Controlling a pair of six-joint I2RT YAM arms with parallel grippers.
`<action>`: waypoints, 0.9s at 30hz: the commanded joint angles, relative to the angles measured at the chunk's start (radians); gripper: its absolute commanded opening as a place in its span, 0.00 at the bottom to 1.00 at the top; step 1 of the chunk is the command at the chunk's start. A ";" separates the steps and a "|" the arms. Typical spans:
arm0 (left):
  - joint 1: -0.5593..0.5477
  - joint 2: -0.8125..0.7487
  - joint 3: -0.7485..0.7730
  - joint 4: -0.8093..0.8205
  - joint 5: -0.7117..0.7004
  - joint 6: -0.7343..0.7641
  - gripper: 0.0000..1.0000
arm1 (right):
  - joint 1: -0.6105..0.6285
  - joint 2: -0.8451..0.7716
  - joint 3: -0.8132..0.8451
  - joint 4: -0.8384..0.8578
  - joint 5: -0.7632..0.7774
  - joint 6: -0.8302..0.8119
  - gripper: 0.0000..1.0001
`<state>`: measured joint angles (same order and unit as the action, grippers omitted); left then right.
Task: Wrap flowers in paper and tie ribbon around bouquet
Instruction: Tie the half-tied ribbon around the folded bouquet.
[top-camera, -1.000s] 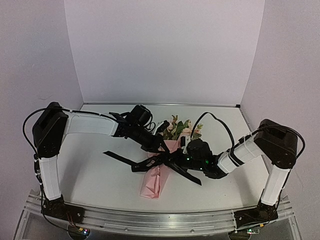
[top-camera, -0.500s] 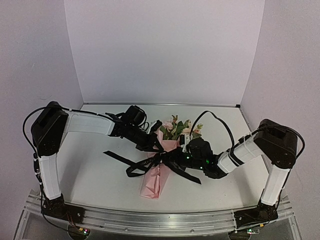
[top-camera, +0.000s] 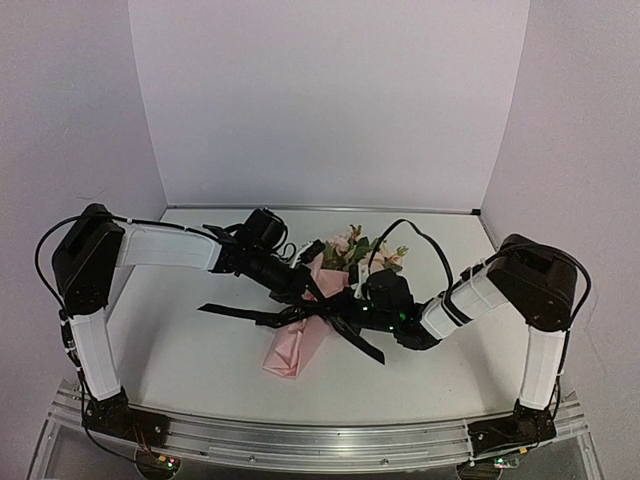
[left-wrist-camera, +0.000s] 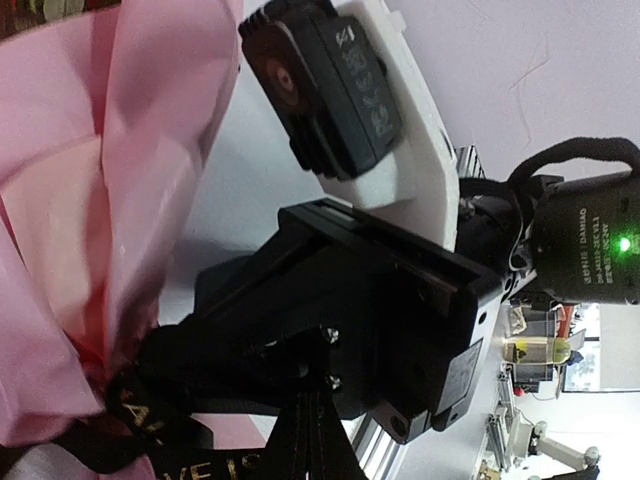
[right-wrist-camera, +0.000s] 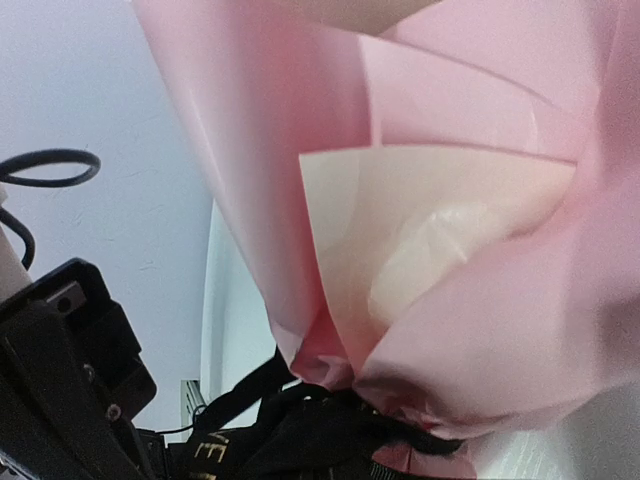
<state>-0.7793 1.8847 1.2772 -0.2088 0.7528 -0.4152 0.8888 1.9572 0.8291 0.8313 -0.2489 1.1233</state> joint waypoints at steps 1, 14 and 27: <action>0.002 -0.030 -0.029 0.007 0.060 0.003 0.00 | -0.013 0.032 0.041 0.078 0.024 -0.017 0.00; 0.017 -0.028 -0.016 -0.020 -0.100 -0.020 0.15 | -0.019 0.070 0.077 0.132 0.061 -0.138 0.00; 0.053 -0.053 0.047 -0.024 -0.069 0.010 0.22 | -0.018 0.127 0.130 0.160 0.043 -0.285 0.00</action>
<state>-0.7350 1.8835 1.2670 -0.2433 0.6605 -0.4356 0.8745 2.0660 0.9278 0.9258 -0.2146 0.9117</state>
